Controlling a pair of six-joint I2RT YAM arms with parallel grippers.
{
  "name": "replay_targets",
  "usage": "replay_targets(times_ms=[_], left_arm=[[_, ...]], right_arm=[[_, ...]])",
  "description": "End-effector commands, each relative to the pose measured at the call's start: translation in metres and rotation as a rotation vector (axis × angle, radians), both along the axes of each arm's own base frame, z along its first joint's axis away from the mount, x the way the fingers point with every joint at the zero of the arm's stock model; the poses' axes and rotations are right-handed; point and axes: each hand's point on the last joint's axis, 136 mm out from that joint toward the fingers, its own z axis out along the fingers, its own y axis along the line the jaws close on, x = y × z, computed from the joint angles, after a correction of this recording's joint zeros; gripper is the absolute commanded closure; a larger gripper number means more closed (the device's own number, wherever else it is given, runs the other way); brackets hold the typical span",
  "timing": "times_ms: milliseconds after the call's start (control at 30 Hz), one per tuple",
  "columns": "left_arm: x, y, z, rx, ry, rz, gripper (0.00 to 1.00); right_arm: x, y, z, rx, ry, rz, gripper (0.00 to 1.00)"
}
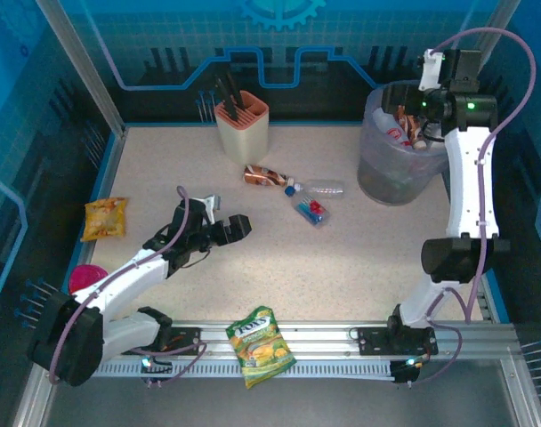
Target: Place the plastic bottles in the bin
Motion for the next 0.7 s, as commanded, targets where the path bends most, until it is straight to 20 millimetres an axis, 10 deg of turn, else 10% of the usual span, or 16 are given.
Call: replay_targets(times_ms=[0, 333, 667], left_arm=[[0.002, 0.002, 0.007, 0.007, -0.007, 0.001, 0.01], [0.001, 0.001, 0.004, -0.012, 0.006, 0.009, 0.01], [-0.003, 0.017, 0.003, 0.033, 0.001, 0.078, 0.01]], right_arm=[[-0.015, 0.028, 0.009, -0.058, -0.026, 0.048, 0.00], [-0.031, 0.120, -0.038, -0.390, -0.003, 0.262, 0.00], [-0.013, 0.236, -0.159, -0.365, 0.095, 0.817, 0.00]])
